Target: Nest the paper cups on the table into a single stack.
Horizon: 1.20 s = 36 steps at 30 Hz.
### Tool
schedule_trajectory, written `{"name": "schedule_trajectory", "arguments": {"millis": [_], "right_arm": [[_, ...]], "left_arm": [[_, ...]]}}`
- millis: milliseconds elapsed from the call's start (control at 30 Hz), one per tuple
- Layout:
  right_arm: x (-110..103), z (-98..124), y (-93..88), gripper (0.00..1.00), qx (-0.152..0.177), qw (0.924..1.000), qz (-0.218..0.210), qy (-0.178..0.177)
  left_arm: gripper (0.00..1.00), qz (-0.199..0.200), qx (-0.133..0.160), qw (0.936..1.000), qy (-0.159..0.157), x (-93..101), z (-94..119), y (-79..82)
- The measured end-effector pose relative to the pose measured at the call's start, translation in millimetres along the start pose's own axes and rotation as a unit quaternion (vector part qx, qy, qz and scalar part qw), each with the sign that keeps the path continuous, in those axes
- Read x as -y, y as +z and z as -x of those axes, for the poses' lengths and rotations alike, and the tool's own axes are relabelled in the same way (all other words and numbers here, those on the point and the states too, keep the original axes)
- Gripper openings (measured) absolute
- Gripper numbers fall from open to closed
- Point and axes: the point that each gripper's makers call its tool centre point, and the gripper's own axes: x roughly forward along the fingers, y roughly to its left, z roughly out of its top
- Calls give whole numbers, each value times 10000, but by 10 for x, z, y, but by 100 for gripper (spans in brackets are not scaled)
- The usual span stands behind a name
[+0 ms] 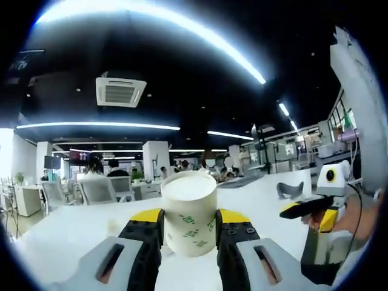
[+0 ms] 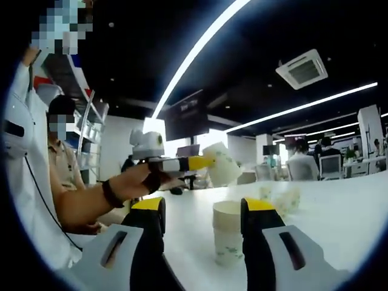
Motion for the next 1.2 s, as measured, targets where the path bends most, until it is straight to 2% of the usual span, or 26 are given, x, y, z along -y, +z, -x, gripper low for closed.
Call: {"name": "schedule_trajectory", "arguments": {"millis": [133,300,433,533,700,833,967,1200], "right_arm": [[139,-112,59,48,-20,9999,109,-104],[287,-201,121,39,158,9997,-32,-192],[368,-197,152,27,364,9988,-259,-216],[365,-191,192,21,547,9973,-459,-161],[374,-234,113,19,452,9971,-596,-111],[355,-231,179,15,681,9942,-826,-33],[395,-248,146,11,624,9948,-804,-61],[406,-273,129,8,613,9942,-881,-55]], "left_arm": [[36,-8,134,9997,-227,215,-34,125],[36,12,251,9985,-477,495,-32,216],[36,-18,281,9980,-572,608,-17,234],[36,-198,239,9980,-543,622,-28,202],[36,-128,331,9976,-601,655,-33,223],[36,-276,279,9975,-584,683,-59,188],[36,-175,272,9976,-612,692,-59,161],[36,-229,277,9979,-546,670,-60,139]]}}
